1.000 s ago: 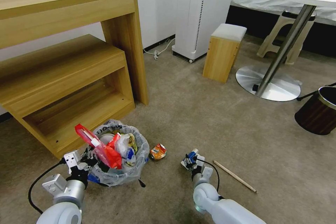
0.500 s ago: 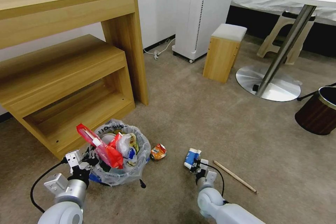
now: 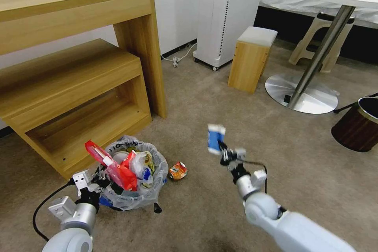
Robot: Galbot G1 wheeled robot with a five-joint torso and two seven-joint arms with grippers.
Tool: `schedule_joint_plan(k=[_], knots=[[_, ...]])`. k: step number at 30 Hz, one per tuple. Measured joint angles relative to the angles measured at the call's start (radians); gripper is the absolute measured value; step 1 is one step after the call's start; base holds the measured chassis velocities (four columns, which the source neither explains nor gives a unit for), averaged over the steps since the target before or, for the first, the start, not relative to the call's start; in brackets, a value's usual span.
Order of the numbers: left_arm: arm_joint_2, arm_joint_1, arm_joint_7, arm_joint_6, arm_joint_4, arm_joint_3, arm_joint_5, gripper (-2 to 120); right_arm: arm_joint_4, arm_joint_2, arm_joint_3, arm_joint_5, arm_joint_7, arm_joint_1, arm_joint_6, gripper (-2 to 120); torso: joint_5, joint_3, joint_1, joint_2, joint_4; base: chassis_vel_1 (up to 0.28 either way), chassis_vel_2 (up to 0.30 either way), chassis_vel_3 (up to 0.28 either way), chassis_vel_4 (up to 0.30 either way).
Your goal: Pick up the trash bin and place the garbage on the floor into it.
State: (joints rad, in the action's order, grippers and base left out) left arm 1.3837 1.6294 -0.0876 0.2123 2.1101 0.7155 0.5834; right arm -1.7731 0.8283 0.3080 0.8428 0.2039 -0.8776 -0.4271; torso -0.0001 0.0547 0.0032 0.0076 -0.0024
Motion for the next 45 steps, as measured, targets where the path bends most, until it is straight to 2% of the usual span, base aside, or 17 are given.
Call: schedule_joint_plan(k=[1, 4, 5, 8, 9, 11, 12, 15, 16, 21, 29, 35, 45], knots=[[0.000, 0.000, 0.000, 0.000, 0.000, 0.000, 0.000, 3, 0.000, 0.000, 0.000, 0.000, 0.000, 0.000, 0.000, 0, 0.0000, 0.000, 0.000, 0.000, 0.0000, 0.000, 0.000, 0.000, 0.000], [0.004, 0.006, 0.001, 0.000, 0.011, -0.003, -0.008, 3, -0.101, -0.059, 0.096, 0.064, -0.091, 0.136, -0.031, 0, -0.0001, 0.000, 0.000, 0.000, 0.0000, 0.000, 0.000, 0.000, 0.000], [0.004, 0.006, 0.001, 0.000, 0.011, -0.003, -0.008, 3, -0.101, -0.059, 0.096, 0.064, -0.091, 0.136, -0.031, 0, -0.0001, 0.000, 0.000, 0.000, 0.0000, 0.000, 0.000, 0.000, 0.000], [0.011, 0.008, 0.001, 0.000, 0.020, -0.005, -0.011, 3, -0.117, -0.071, 0.238, 0.090, -0.166, 0.263, -0.070, 0, 0.0001, 0.000, 0.000, 0.000, 0.0001, 0.000, 0.000, 0.000, 0.000], [0.011, 0.008, 0.001, 0.000, 0.020, -0.005, -0.011, 3, -0.117, -0.071, 0.238, 0.090, -0.166, 0.263, -0.070, 0, 0.0001, 0.000, 0.000, 0.000, 0.0001, 0.000, 0.000, 0.000, 0.000], [0.014, 0.010, 0.001, 0.002, 0.026, -0.006, -0.013, 3, -0.107, -0.055, 0.337, 0.093, -0.184, 0.328, -0.083, 0, -0.0001, 0.000, 0.000, 0.000, 0.0000, 0.000, 0.000, 0.000, 0.000], [0.014, 0.010, 0.001, 0.002, 0.026, -0.006, -0.013, 3, -0.107, -0.055, 0.337, 0.093, -0.184, 0.328, -0.083, 0, -0.0001, 0.000, 0.000, 0.000, 0.0000, 0.000, 0.000, 0.000, 0.000], [0.017, 0.011, 0.001, 0.004, 0.037, -0.007, -0.013, 3, -0.088, -0.023, 0.453, 0.094, -0.196, 0.393, -0.100, 0, 0.0001, 0.000, 0.000, 0.000, 0.0000, 0.000, 0.000, 0.000, 0.000], [0.017, 0.011, 0.001, 0.004, 0.037, -0.007, -0.013, 3, -0.088, -0.023, 0.453, 0.094, -0.196, 0.393, -0.100, 0, 0.0001, 0.000, 0.000, 0.000, 0.0000, 0.000, 0.000, 0.000, 0.000], [0.022, 0.012, 0.000, 0.007, 0.053, -0.011, -0.013, 3, -0.053, 0.022, 0.600, 0.083, -0.211, 0.467, -0.113, 0, 0.0001, 0.000, 0.000, 0.000, 0.0000, 0.000, 0.000, 0.000, 0.000], [0.024, 0.013, -0.001, 0.009, 0.067, -0.010, -0.010, 3, -0.001, 0.059, 0.701, 0.081, -0.203, 0.516, -0.107, 0, 0.0000, 0.000, 0.000, 0.000, -0.0001, 0.000, 0.000, 0.000, 0.000], [0.030, 0.025, 0.001, 0.009, 0.090, -0.014, -0.012, 3, 0.096, 0.107, 0.770, 0.073, -0.179, 0.531, -0.098, 0, 0.0001, 0.000, 0.000, 0.000, -0.0001, 0.000, 0.000, 0.000, 0.000], [0.030, 0.037, 0.004, 0.009, 0.108, -0.015, -0.014, 3, 0.141, 0.153, 0.825, 0.064, -0.098, 0.564, -0.035, 0, 0.0001, 0.000, 0.000, 0.000, 0.0000, 0.000, 0.000, 0.000, 0.000]])
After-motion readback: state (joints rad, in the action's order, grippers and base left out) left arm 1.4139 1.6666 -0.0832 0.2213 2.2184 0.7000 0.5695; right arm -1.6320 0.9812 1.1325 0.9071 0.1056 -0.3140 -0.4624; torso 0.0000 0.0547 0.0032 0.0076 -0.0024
